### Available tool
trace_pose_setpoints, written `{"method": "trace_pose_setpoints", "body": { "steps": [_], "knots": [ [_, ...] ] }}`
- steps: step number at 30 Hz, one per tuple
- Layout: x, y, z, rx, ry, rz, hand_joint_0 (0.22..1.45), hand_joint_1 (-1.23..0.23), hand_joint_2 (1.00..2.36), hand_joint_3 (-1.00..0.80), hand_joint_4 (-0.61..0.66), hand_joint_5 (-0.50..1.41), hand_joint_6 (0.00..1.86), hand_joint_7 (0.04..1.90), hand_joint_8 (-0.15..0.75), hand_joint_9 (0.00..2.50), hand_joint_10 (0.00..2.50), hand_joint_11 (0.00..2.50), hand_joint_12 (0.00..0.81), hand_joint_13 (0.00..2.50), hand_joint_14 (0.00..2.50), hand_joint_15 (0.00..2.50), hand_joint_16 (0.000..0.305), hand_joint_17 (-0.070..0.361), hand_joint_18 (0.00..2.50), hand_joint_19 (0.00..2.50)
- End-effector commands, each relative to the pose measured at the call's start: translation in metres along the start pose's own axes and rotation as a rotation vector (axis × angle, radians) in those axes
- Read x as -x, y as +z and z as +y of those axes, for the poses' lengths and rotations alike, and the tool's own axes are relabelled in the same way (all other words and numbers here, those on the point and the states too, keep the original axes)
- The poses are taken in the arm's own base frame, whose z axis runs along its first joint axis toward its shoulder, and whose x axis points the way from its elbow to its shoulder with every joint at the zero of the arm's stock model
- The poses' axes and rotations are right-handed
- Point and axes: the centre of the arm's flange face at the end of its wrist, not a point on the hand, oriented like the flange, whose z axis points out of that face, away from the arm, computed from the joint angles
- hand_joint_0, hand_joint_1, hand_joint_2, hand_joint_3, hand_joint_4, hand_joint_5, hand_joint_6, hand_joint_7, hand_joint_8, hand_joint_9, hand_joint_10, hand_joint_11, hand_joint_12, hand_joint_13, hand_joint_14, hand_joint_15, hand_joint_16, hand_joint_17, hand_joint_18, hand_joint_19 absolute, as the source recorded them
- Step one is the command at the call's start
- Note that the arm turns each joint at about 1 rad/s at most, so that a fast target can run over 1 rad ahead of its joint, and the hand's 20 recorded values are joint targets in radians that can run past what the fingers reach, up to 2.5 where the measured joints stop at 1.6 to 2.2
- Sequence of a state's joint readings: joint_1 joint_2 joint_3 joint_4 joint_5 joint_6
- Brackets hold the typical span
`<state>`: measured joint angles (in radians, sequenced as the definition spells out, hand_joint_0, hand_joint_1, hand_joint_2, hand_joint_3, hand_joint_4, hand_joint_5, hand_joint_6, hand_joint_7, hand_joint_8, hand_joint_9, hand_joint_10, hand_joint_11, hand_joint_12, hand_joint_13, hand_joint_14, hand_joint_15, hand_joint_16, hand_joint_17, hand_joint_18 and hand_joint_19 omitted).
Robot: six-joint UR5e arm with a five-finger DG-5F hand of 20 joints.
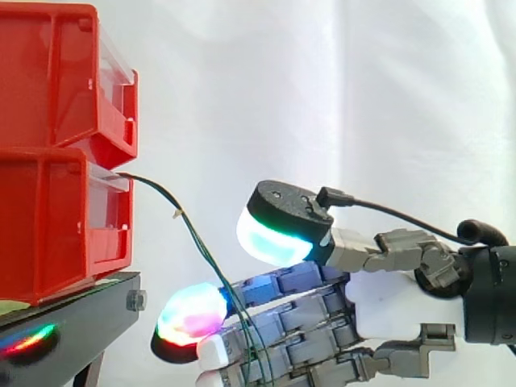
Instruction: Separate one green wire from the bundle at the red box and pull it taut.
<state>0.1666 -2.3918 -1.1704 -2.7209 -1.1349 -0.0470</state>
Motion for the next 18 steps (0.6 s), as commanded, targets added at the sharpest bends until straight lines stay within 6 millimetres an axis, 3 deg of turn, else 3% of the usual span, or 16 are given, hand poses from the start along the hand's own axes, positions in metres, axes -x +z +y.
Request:
{"method": "trace_pose_setpoints", "body": {
  "steps": [1, 18],
  "knots": [
    [-0.005, 0.004, -0.003, 0.014, 0.001, 0.005, 0.52, -0.70, 1.00, -0.50, 0.27, -0.19, 0.50, 0.83, 0.281, 0.71, 0.01, 0.47, 0.362, 0.54, 0.01, 0.24, 0.046, 0.102, 0.41, 0.22],
    [-0.025, 0.002, 0.003, 0.019, 0.006, 0.055, 0.54, -0.67, 1.00, -0.49, 0.34, -0.13, 0.50, 0.95, 0.289, 0.85, 0.02, 0.51, 0.368, 0.65, 0.01, 0.31, 0.047, 0.105, 0.50, 0.29]
  ]
}}
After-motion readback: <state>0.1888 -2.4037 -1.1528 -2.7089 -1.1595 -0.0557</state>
